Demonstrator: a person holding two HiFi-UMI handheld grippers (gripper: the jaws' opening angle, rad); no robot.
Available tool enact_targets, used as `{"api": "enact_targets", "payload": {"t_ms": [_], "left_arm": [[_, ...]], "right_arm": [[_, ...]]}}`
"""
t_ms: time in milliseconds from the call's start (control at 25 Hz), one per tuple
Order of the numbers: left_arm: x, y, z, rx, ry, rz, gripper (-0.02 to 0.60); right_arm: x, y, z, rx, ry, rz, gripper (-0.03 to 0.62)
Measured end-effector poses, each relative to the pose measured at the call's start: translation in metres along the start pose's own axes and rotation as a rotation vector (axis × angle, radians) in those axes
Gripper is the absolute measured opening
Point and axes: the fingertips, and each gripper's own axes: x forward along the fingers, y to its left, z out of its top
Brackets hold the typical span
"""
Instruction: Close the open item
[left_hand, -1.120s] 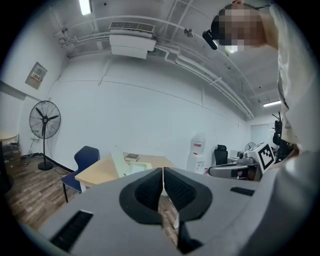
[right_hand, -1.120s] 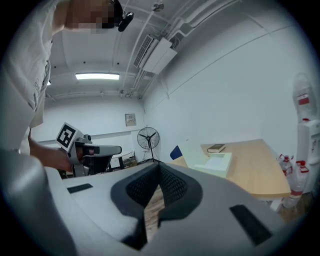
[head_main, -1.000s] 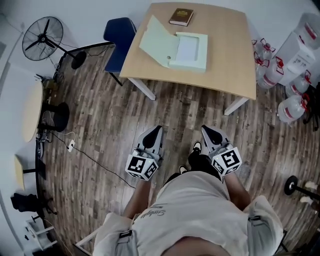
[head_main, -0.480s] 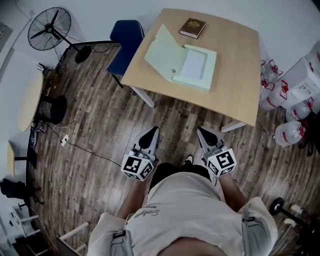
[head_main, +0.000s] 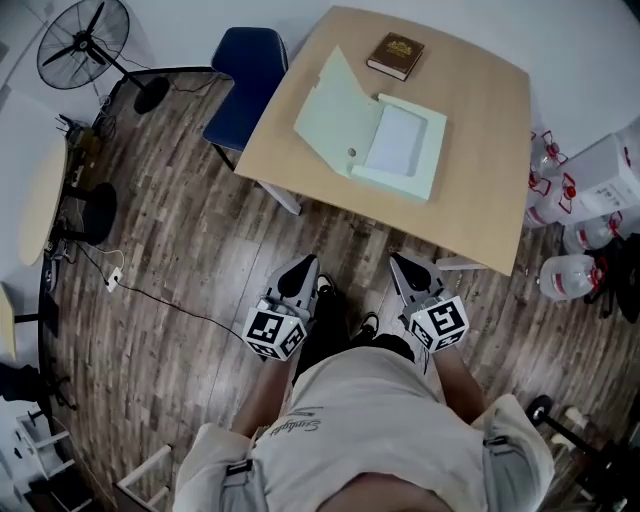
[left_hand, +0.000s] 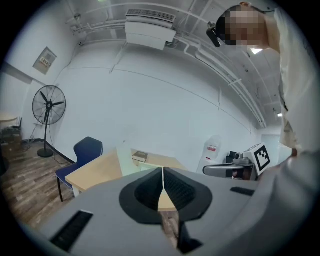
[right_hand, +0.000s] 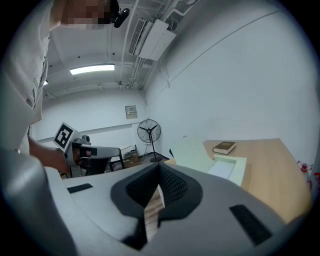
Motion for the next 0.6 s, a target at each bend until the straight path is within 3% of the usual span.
{"api": "enact_targets", "payload": {"t_ms": [400,600], "left_arm": [[0.086,0.070,0.071,0.079,-0.044,-0.126,0.017],[0.090,0.117,0.070,0.048,-0.011,-0.128,0.017]], "right_arm": [[0.084,-0.042,0.072,-0.082,-0.026,-0.095,-0.011],[0.126,-0.054,0.085,-0.110,-0.030,-0.158,-0.011]]}}
